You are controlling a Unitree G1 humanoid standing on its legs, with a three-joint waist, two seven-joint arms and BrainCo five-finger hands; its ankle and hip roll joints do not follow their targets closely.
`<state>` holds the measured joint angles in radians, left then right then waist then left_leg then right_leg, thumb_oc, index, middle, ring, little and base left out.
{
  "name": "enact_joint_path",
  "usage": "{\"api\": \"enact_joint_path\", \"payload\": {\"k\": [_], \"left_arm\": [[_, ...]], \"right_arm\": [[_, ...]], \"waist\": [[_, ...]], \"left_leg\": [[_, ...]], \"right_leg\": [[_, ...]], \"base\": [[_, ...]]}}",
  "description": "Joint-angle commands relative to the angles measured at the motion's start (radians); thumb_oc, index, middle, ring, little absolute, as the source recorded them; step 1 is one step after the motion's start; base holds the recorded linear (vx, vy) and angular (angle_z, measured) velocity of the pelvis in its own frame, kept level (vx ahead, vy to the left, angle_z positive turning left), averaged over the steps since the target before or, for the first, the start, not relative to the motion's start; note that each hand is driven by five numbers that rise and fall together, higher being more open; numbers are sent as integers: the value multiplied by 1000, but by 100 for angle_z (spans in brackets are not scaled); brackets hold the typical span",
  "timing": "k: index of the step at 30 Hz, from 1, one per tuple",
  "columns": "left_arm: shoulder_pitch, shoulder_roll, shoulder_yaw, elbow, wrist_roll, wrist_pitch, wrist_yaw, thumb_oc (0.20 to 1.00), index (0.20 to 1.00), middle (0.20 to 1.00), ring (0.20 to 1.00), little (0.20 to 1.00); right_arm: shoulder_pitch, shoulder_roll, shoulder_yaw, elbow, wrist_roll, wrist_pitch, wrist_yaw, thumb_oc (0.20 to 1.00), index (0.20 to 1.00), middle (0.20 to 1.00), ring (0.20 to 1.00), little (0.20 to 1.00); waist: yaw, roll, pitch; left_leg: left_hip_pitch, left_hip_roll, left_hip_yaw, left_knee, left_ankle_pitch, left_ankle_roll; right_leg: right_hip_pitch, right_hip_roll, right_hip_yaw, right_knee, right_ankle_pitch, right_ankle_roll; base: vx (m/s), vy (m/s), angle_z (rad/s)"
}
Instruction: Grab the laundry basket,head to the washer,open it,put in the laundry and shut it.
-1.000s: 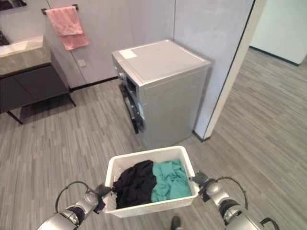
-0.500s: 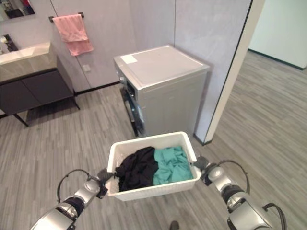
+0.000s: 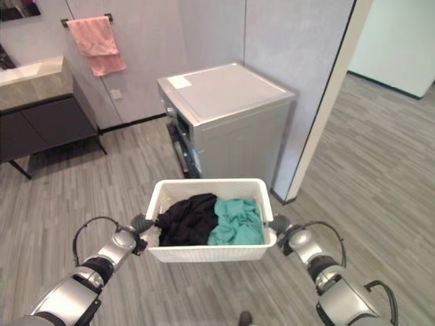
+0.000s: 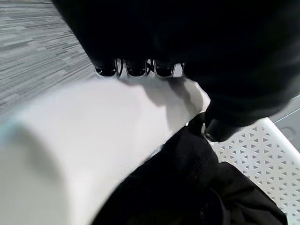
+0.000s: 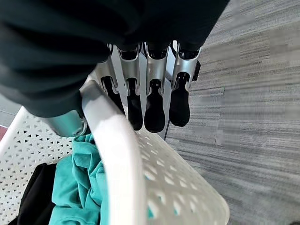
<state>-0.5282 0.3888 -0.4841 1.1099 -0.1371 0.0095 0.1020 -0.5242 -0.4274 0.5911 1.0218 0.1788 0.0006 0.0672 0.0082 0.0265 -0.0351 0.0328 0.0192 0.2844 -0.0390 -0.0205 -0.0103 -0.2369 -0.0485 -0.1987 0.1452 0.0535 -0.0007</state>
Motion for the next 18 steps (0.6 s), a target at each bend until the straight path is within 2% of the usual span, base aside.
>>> {"api": "enact_joint_path", "payload": {"k": [1,7,13,16,18], "left_arm": [[-97,-54,32,-57,-58,-76,-27,200,200,200,200,200],[-62,-49,34,-127,-84,-78,-41,200,200,200,200,200],[-108,-30,23,-195,-85,-84,-29,200,200,200,200,200],[-116,-10,17,-242,-86,-75,-32,200,200,200,200,200],[-118,1,16,-269,-78,-68,-30,200,200,200,200,200]], "right_arm": [[-128,126,1,1,49,-70,30,200,200,200,200,200],[-84,92,-34,-57,73,-64,35,200,200,200,200,200],[-119,70,-75,-89,106,-74,4,200,200,200,200,200],[-134,76,-65,-97,105,-58,19,200,200,200,200,200],[-138,81,-63,-91,99,-55,20,200,200,200,200,200]], "waist": [[-15,-59,-23],[-22,-61,-23],[-18,-68,10],[-8,-71,36],[1,-64,48]], "left_leg": [[-9,-75,-22,-22,10,20],[-15,-76,-28,-29,11,21],[-59,-95,-31,28,-18,42],[-80,-108,-36,62,-41,62],[-79,-105,-31,68,-45,69]], "right_leg": [[148,-45,75,-183,71,122],[145,-42,72,-185,71,120],[113,-67,82,-148,80,135],[80,-87,107,-79,75,143],[67,-92,98,-18,50,143]], "base": [[0,0,0],[21,15,0],[-2,92,0],[29,197,-12],[40,131,-11]]}}
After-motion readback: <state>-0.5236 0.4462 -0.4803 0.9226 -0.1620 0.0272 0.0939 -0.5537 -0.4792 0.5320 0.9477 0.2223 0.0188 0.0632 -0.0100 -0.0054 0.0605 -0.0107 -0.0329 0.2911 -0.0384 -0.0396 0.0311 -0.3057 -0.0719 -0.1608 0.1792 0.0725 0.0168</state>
